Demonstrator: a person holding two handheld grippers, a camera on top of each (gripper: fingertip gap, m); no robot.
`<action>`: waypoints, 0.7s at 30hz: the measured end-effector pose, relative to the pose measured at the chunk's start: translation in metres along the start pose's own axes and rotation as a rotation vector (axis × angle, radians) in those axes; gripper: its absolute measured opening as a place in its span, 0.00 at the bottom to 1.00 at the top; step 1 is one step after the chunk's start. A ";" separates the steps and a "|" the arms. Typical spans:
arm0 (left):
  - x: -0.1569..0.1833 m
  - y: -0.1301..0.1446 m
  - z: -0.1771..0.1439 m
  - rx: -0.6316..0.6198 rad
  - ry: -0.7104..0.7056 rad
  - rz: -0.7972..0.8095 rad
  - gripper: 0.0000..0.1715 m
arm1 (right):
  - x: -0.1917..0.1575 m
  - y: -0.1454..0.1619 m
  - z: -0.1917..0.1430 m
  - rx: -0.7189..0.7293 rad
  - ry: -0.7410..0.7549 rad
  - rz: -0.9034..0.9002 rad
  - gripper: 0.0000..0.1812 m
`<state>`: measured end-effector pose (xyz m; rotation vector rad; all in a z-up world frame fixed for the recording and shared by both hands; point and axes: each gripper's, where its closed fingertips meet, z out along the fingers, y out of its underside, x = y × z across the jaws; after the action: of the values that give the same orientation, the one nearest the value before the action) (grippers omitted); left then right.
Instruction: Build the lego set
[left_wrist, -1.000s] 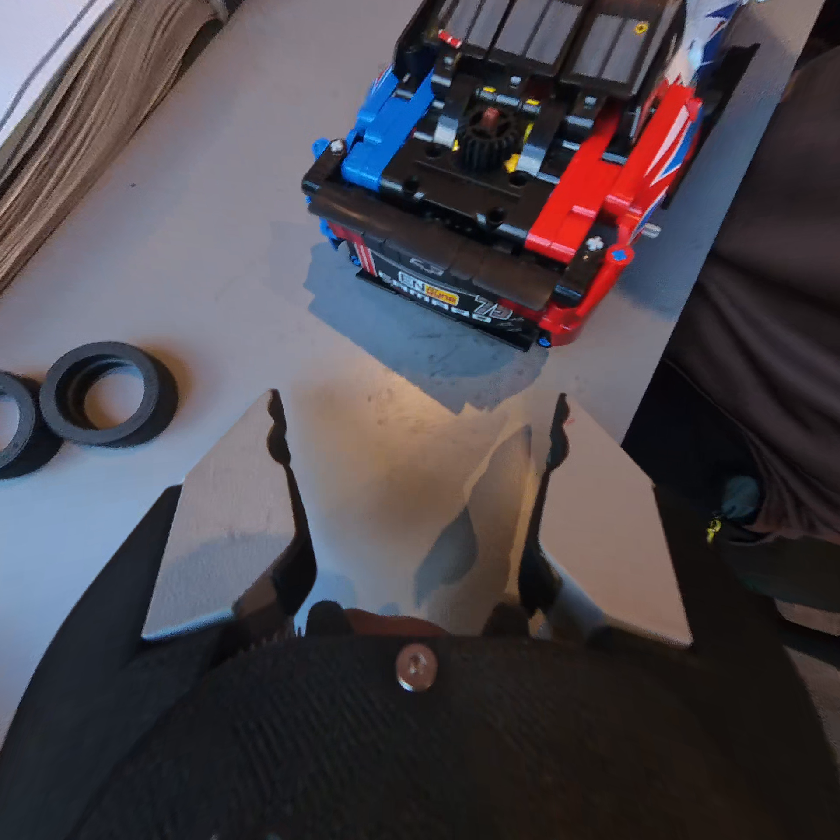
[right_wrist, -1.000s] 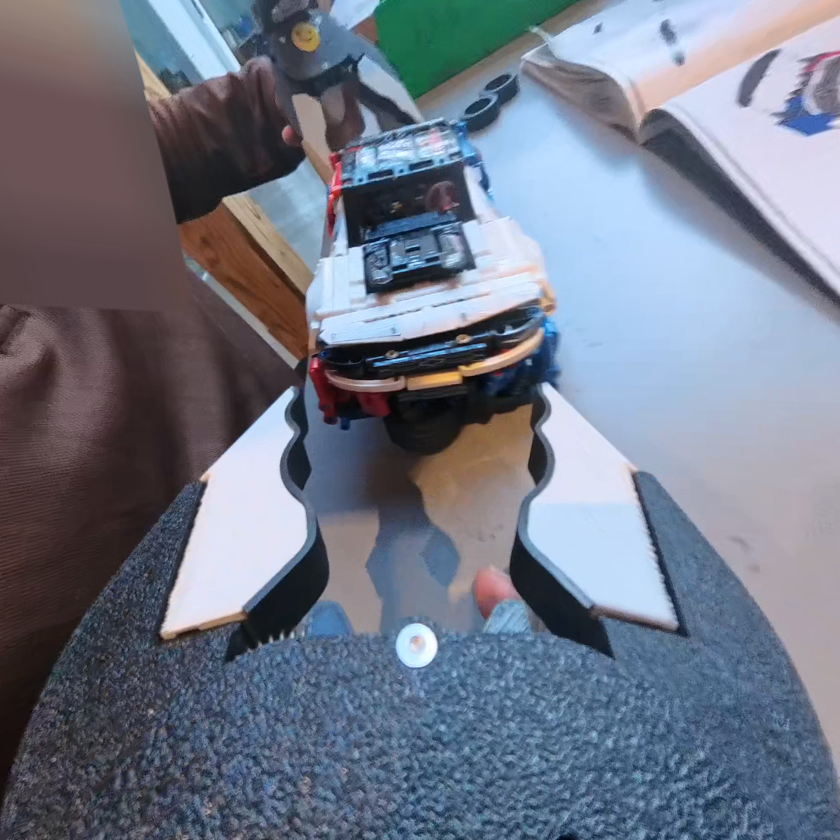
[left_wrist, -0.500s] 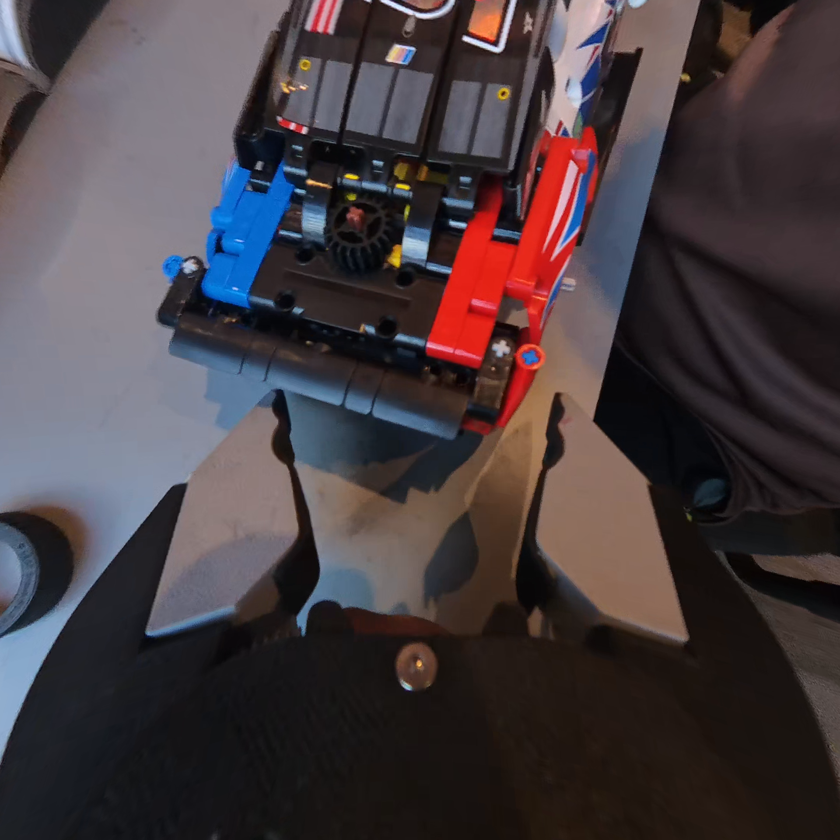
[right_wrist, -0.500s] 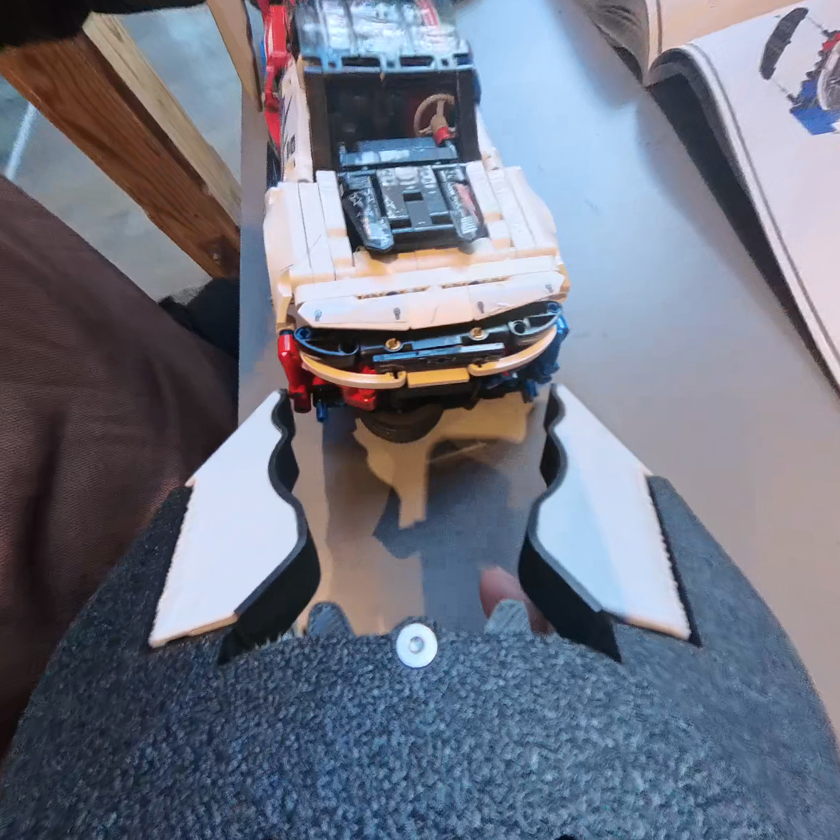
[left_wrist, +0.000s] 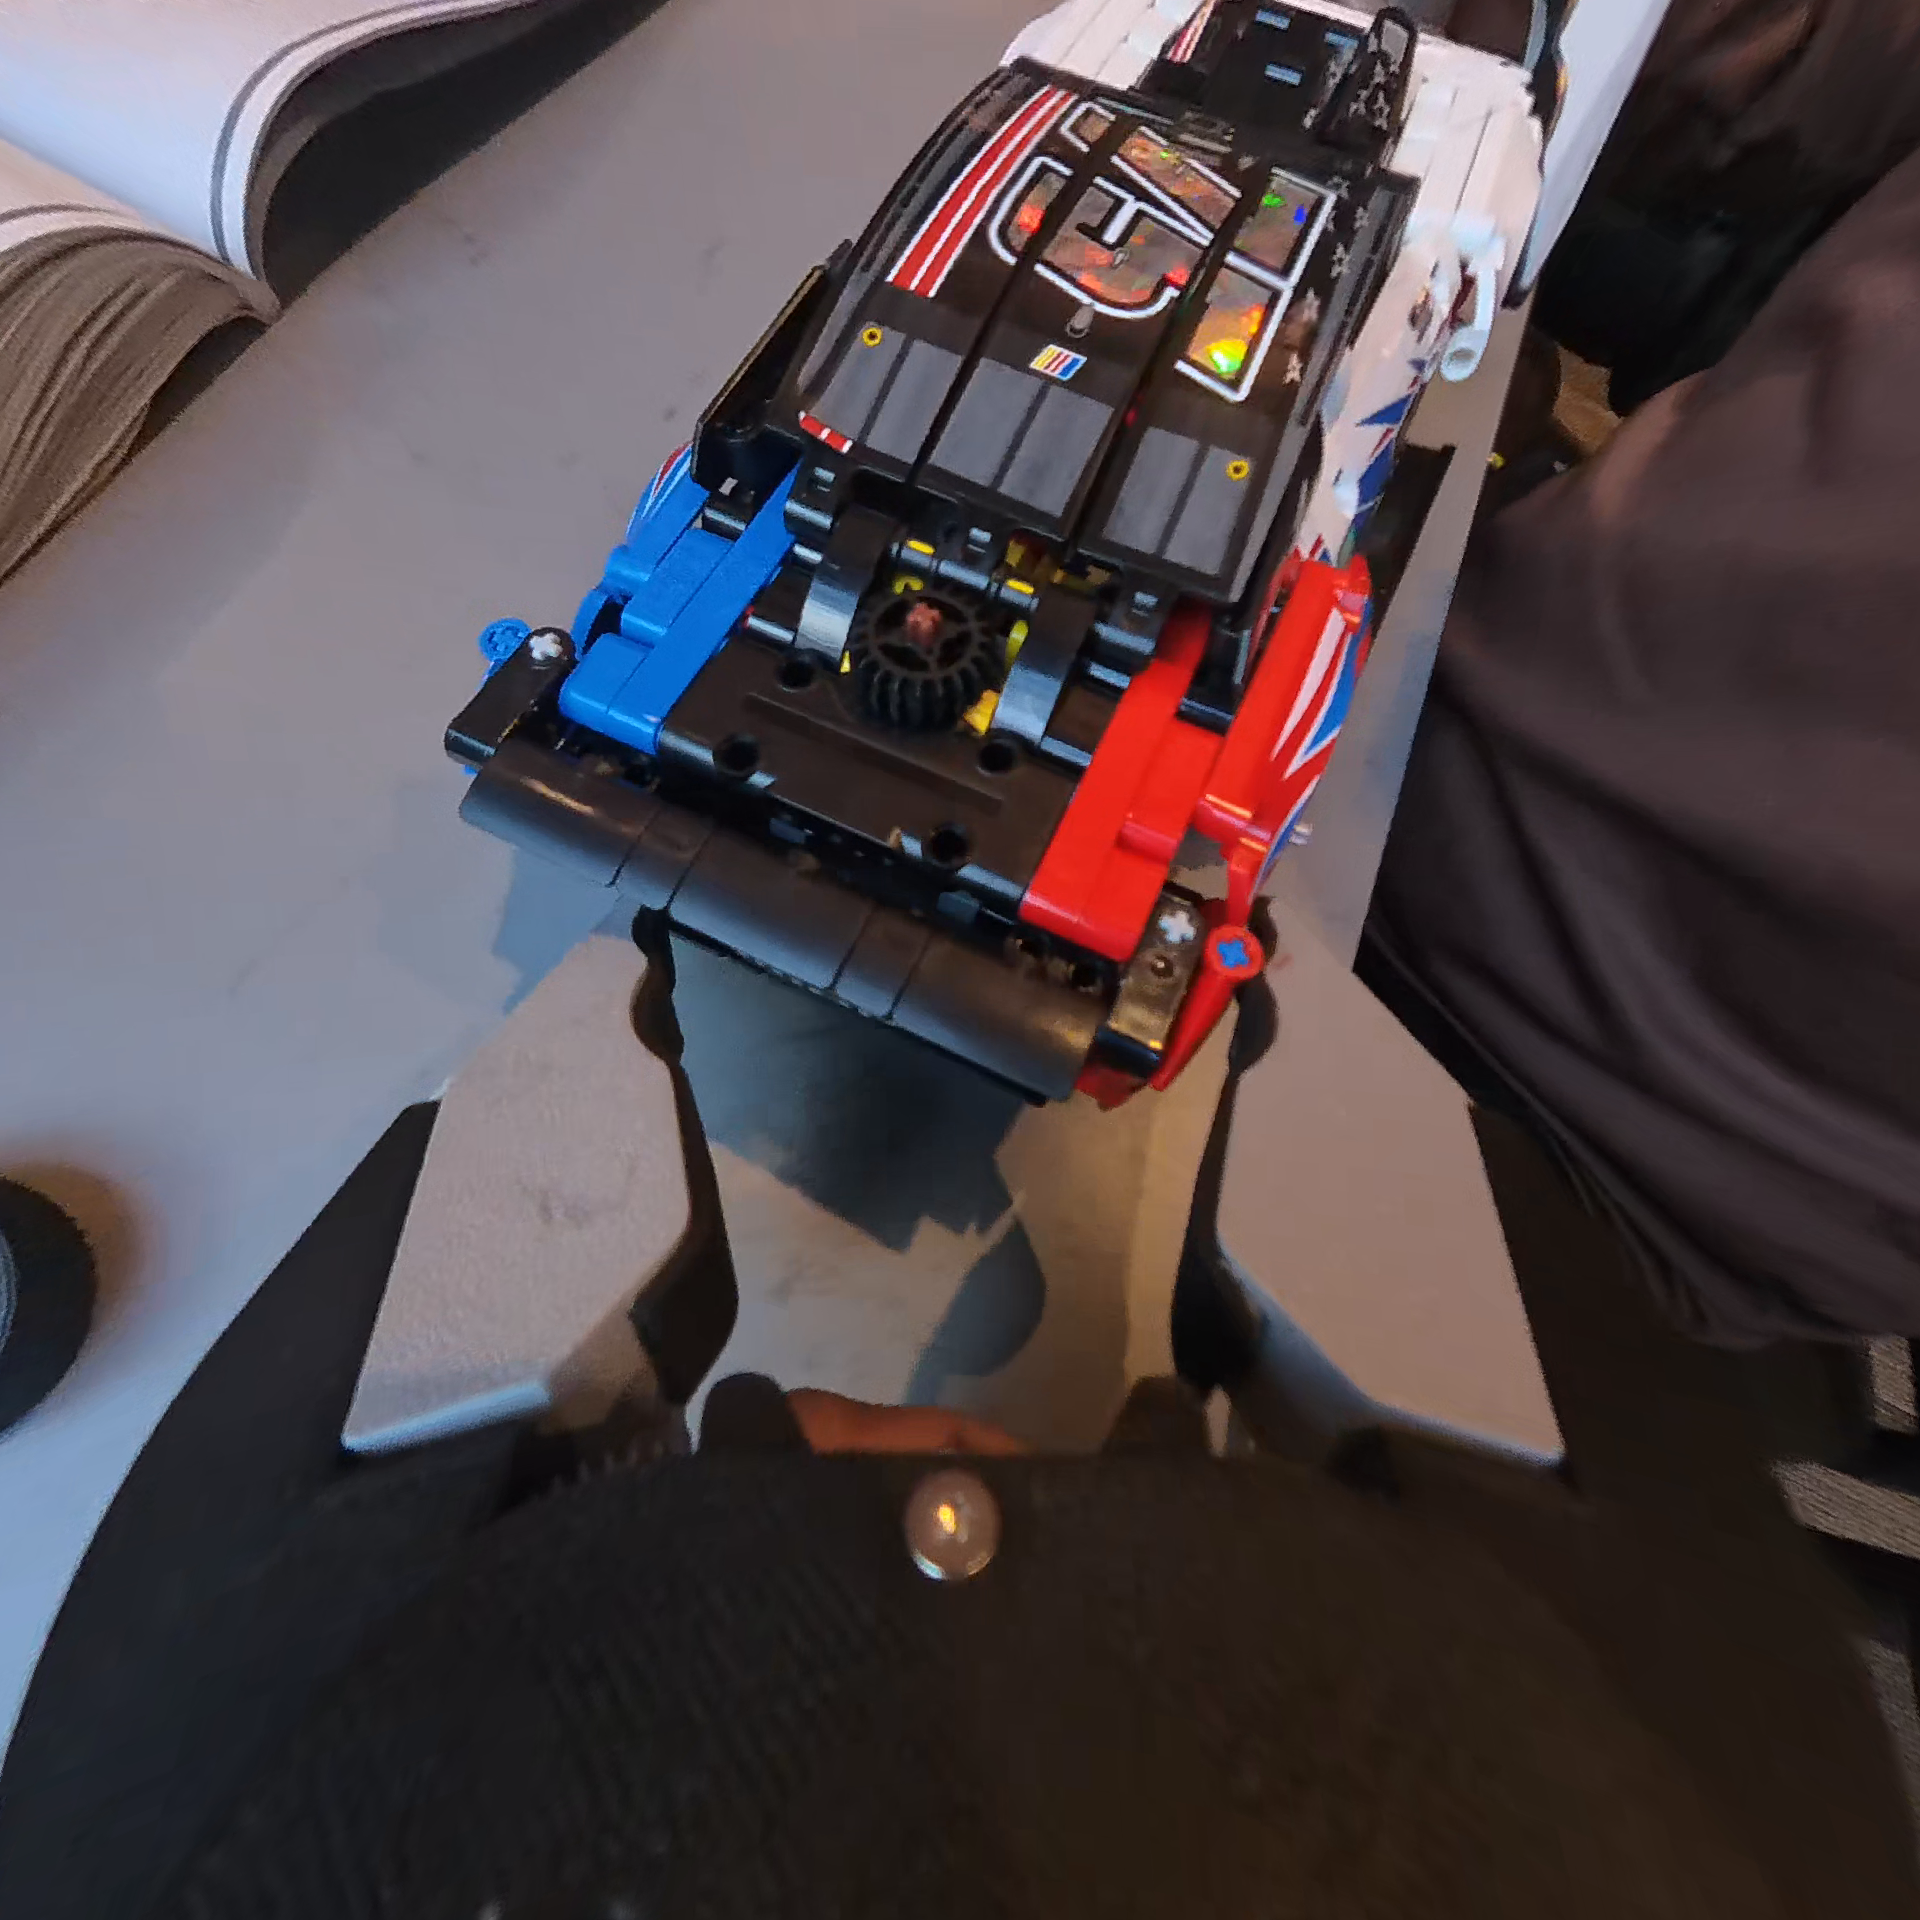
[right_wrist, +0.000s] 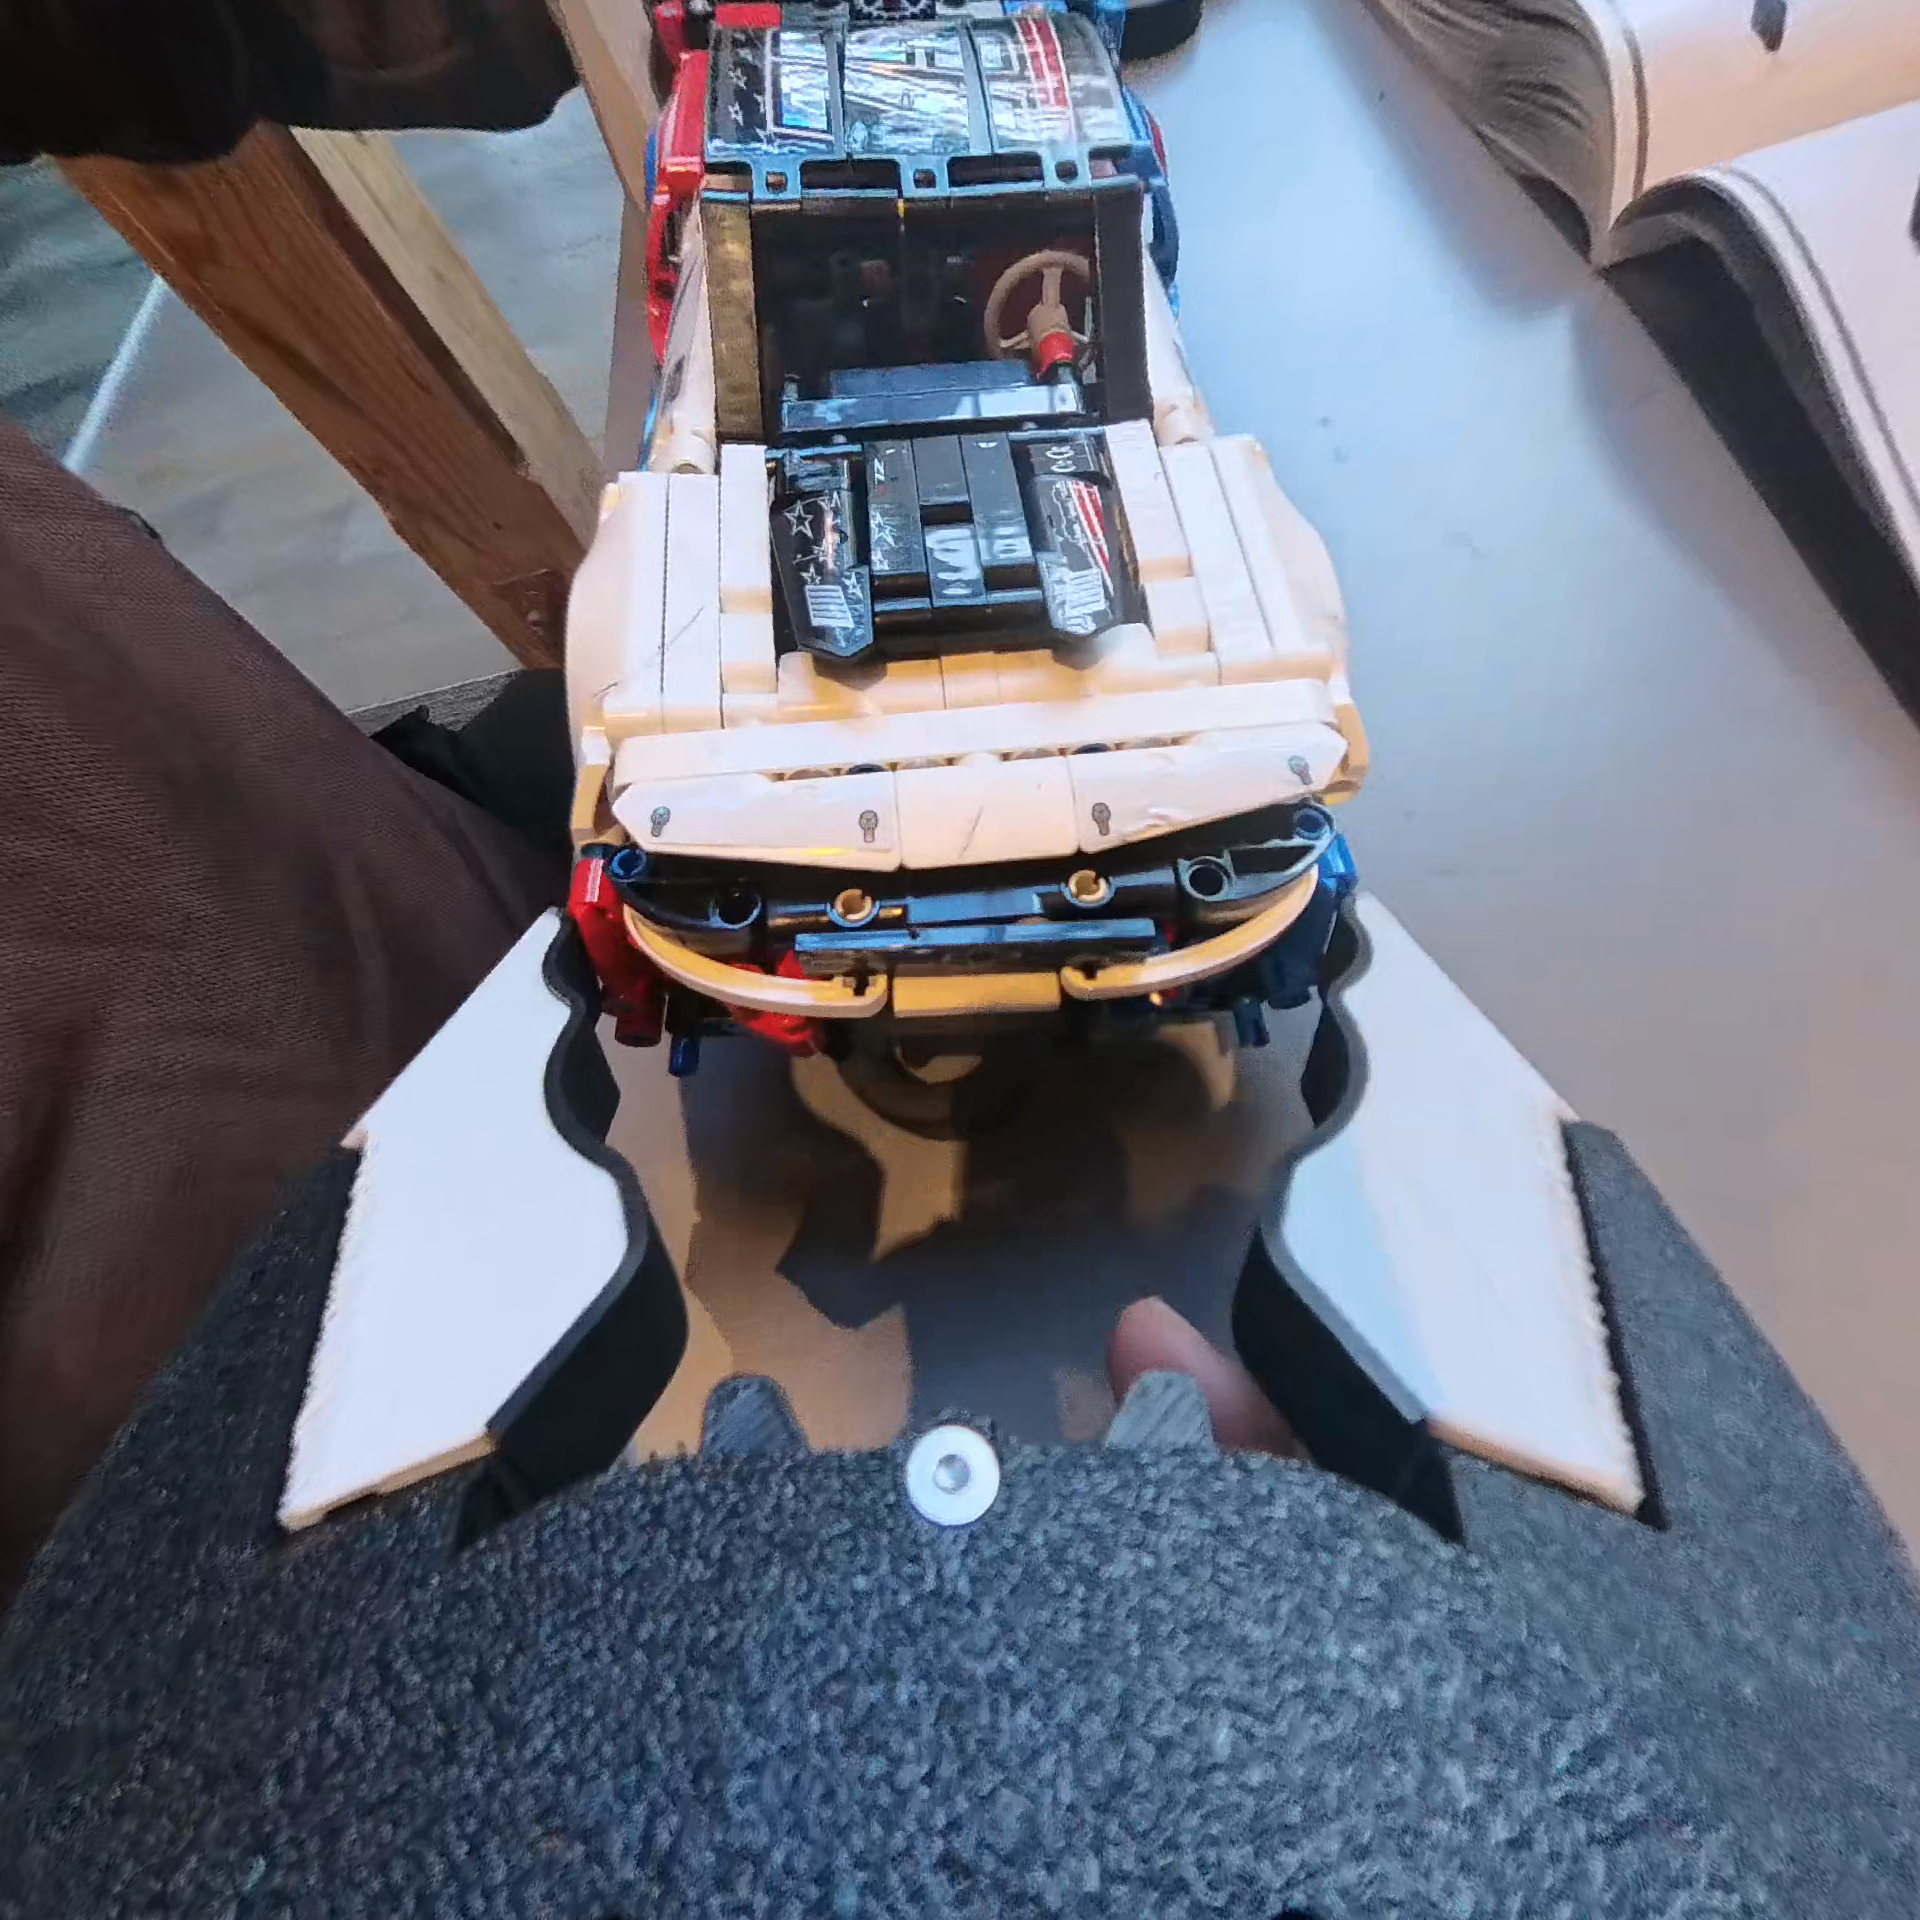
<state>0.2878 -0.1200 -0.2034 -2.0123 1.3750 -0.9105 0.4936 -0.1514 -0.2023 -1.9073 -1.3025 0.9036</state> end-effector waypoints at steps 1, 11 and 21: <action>0.001 -0.002 0.000 0.009 -0.010 0.004 0.62 | -0.001 -0.002 -0.001 0.013 0.012 -0.009 0.74; 0.009 -0.063 -0.015 0.063 -0.078 0.168 0.63 | -0.004 -0.019 -0.044 0.097 0.190 -0.086 0.74; -0.009 -0.190 0.119 -0.093 0.187 0.509 0.66 | 0.021 0.063 -0.159 0.099 0.633 0.103 0.74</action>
<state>0.4876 -0.0404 -0.1392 -1.5459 1.9435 -0.8205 0.6613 -0.1711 -0.1694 -1.9658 -0.7716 0.3444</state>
